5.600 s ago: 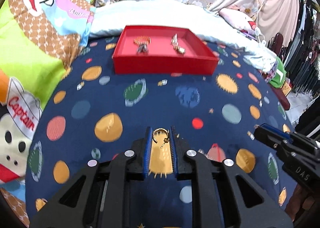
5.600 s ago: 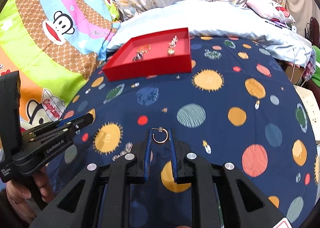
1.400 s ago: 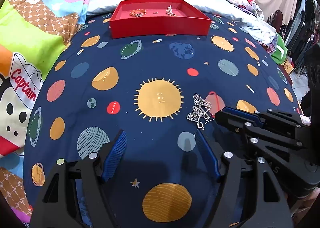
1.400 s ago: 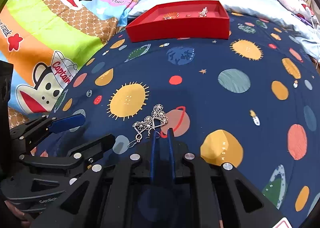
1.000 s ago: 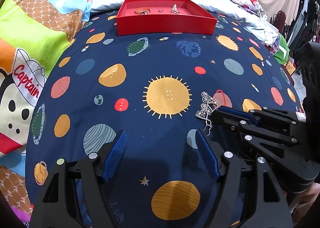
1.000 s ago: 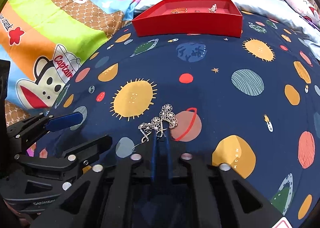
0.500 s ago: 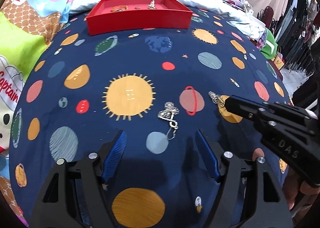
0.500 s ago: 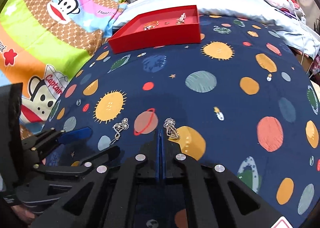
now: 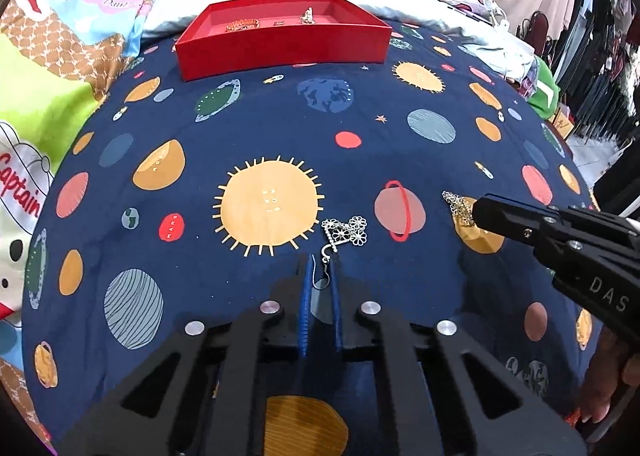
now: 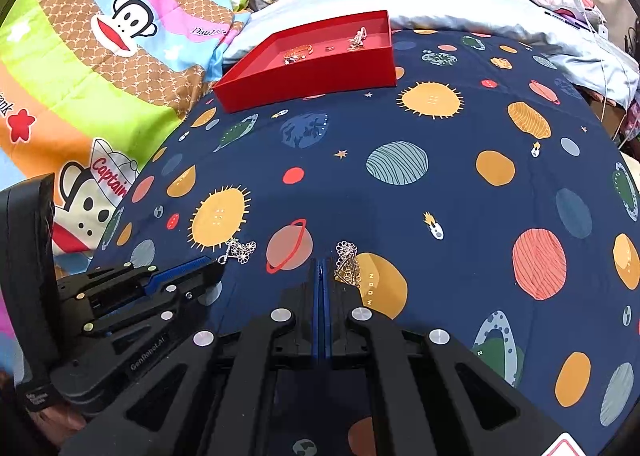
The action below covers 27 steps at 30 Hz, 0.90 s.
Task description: Organize jewelry
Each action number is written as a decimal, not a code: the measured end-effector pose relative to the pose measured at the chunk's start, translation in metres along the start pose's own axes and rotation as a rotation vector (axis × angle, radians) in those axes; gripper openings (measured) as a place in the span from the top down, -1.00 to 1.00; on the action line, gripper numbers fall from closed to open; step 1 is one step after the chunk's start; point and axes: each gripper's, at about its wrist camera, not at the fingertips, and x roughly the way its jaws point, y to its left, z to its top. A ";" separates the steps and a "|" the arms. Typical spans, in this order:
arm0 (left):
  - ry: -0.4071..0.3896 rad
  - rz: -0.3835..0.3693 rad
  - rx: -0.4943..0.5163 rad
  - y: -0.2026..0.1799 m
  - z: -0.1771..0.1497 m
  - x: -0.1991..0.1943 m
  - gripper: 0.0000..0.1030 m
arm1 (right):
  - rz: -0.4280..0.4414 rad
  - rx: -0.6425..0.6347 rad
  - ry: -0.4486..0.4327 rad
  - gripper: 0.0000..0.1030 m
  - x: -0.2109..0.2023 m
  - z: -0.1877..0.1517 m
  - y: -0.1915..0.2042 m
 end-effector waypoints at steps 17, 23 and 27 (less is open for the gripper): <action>-0.075 -0.055 -0.049 0.015 0.015 -0.039 0.86 | 0.019 -0.019 -0.071 0.98 -0.026 0.016 0.012; -0.120 -0.070 -0.052 0.018 0.032 -0.057 0.86 | 0.028 -0.032 -0.114 0.98 -0.041 0.028 0.017; -0.156 -0.072 -0.049 0.022 0.049 -0.067 0.86 | 0.026 -0.051 -0.135 0.98 -0.046 0.041 0.019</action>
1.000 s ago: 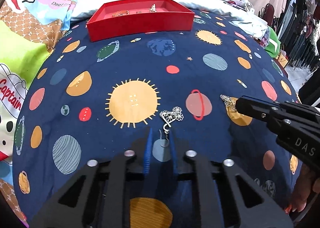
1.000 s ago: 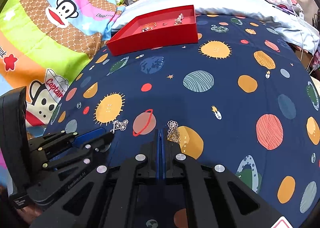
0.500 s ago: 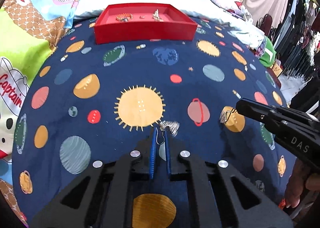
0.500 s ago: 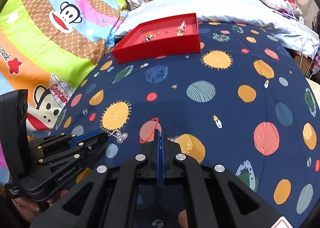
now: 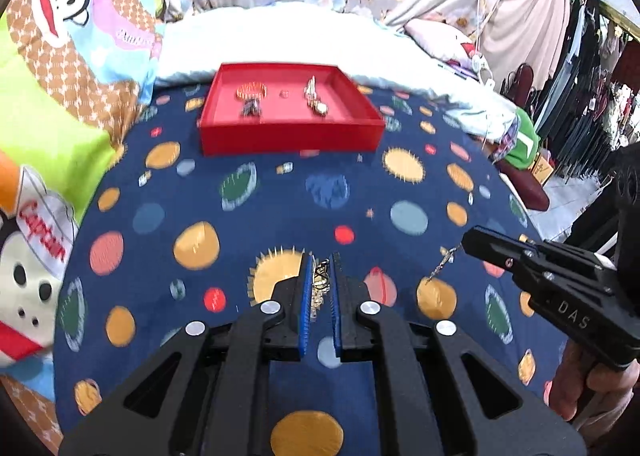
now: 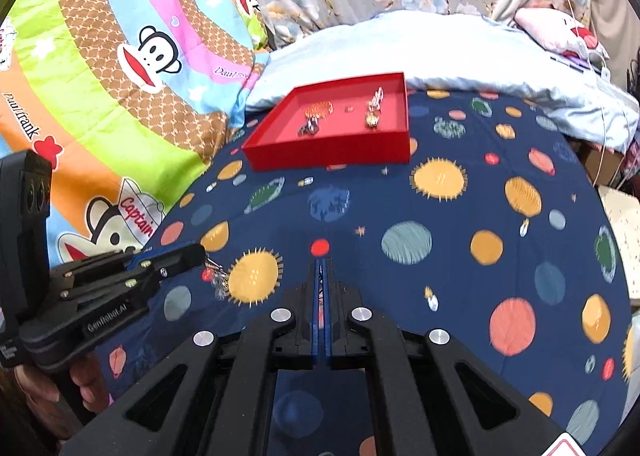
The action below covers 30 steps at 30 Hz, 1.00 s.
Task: Organize jewelry
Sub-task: 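Carry both pieces into the red tray and open both tools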
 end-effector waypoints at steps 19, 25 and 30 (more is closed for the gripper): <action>-0.129 0.043 0.042 0.024 0.176 0.074 0.85 | 0.044 -0.076 -0.049 0.98 0.081 0.162 -0.022; -0.092 0.042 0.027 0.032 0.218 0.132 0.85 | 0.042 -0.056 -0.028 0.98 0.138 0.206 -0.038; -0.045 0.046 0.018 0.043 0.233 0.175 0.85 | 0.047 -0.052 0.016 0.98 0.181 0.219 -0.047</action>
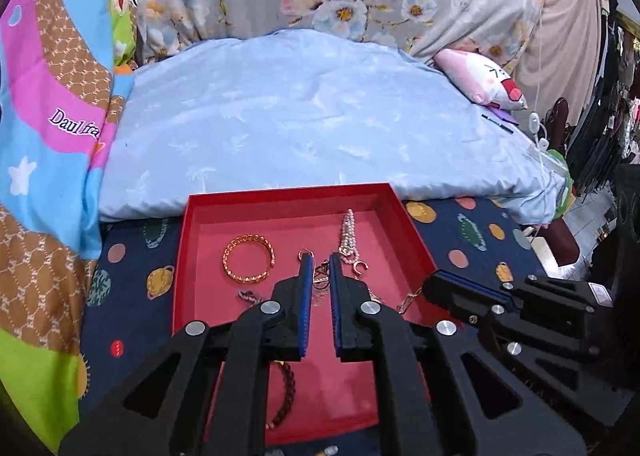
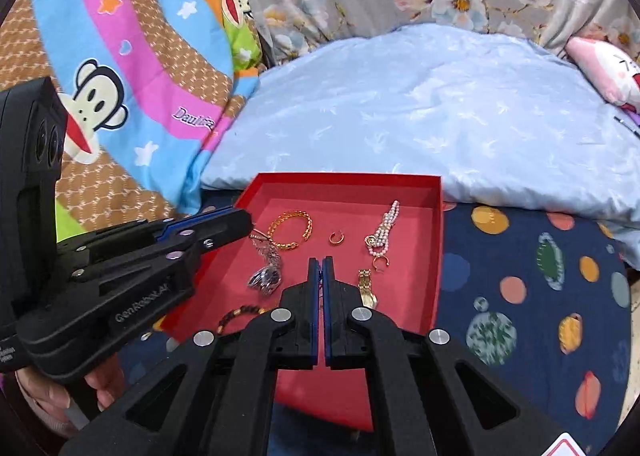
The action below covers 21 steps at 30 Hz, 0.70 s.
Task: Organize jewelry
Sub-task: 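Carry both pieces into the red tray and open both tools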
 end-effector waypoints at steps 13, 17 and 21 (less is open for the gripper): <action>0.039 0.082 -0.047 0.021 -0.001 0.029 0.01 | -0.023 0.001 0.010 0.63 0.036 0.000 0.000; 0.003 0.117 -0.050 0.025 -0.002 0.005 -0.20 | -0.049 0.003 -0.037 0.46 0.013 0.002 0.002; -0.024 0.156 -0.015 0.020 -0.008 -0.022 -0.29 | -0.096 -0.021 -0.072 0.38 -0.018 -0.006 0.013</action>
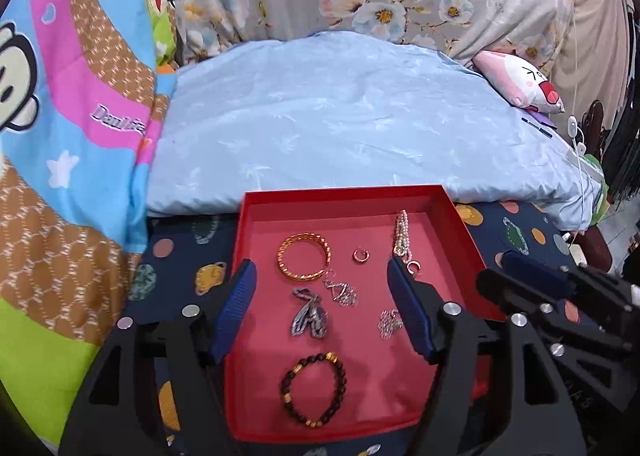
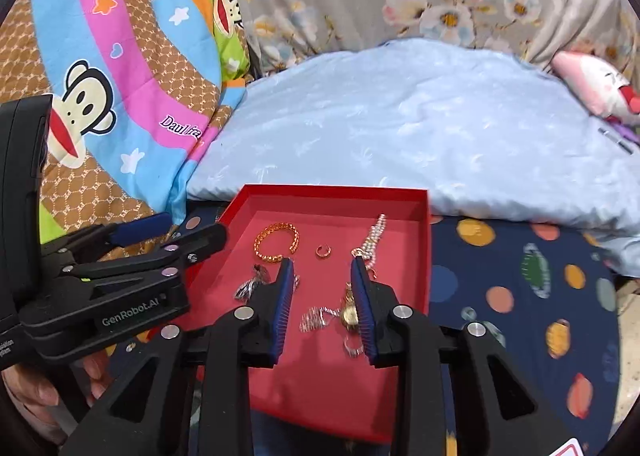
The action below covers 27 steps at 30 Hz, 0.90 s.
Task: Organize jewelry
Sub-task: 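Carry both pieces into the red tray and open both tools, then lift both tools away from the red tray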
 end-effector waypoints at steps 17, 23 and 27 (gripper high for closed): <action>-0.032 0.115 0.007 -0.019 -0.086 -0.093 -0.63 | -0.199 0.041 -0.047 -0.19 -0.093 -0.093 0.034; -0.011 0.122 -0.007 -0.025 -0.109 -0.102 -0.63 | -0.236 0.046 -0.052 -0.24 -0.110 -0.115 0.040; -0.013 0.129 -0.025 -0.026 -0.123 -0.109 -0.63 | -0.246 0.063 -0.051 -0.29 -0.118 -0.126 0.041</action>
